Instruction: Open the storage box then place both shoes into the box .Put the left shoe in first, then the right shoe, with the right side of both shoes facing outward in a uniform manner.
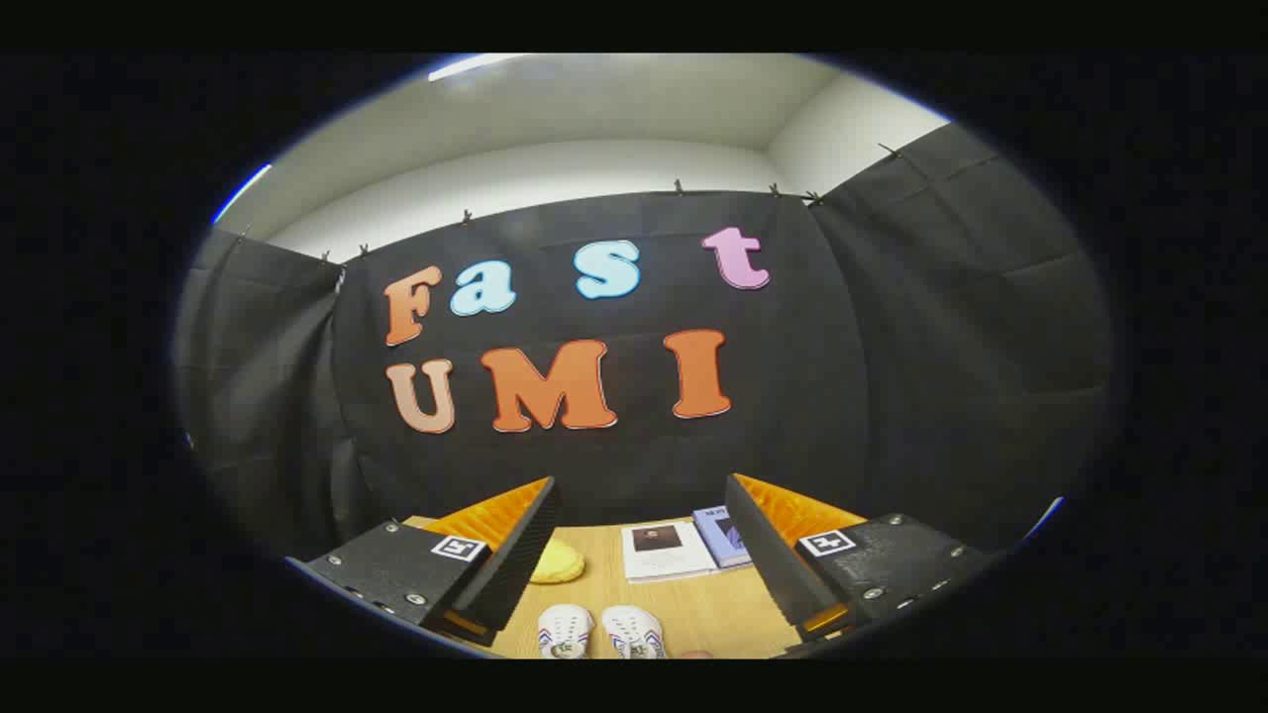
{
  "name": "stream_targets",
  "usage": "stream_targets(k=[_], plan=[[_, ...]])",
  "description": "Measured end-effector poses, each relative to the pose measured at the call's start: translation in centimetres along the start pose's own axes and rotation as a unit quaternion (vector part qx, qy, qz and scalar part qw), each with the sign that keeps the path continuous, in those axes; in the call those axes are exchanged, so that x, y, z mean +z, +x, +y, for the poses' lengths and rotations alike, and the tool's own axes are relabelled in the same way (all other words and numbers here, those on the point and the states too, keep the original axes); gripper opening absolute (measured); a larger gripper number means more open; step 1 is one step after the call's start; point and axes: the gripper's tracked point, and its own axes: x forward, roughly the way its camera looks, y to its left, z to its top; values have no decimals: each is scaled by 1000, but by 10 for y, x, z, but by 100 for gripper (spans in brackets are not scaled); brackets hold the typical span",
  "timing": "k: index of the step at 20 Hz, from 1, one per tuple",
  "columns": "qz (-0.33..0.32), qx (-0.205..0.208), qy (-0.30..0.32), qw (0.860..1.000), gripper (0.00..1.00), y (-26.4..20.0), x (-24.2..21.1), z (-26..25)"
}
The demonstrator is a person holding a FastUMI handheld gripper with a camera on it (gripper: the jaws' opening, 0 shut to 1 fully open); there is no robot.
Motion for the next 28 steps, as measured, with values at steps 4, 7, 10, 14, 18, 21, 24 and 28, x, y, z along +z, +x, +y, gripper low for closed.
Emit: stream_targets(k=[4, 7, 10, 14, 18, 21, 24, 28], plan=[[2, 2, 0, 1000, 99, 2, 0, -4], [4, 4, 1, 1000, 99, 4, -1, -7], [7, 8, -1, 1000, 99, 4, 0, -11], [13, 13, -5, 1000, 99, 4, -3, -15], [18, 20, -5, 1000, 99, 3, -6, -20], [24, 25, -1, 999, 99, 4, -11, -23], [34, 35, 9, 999, 99, 7, -19, -23], [56, 61, 28, 996, 99, 12, -38, -16]])
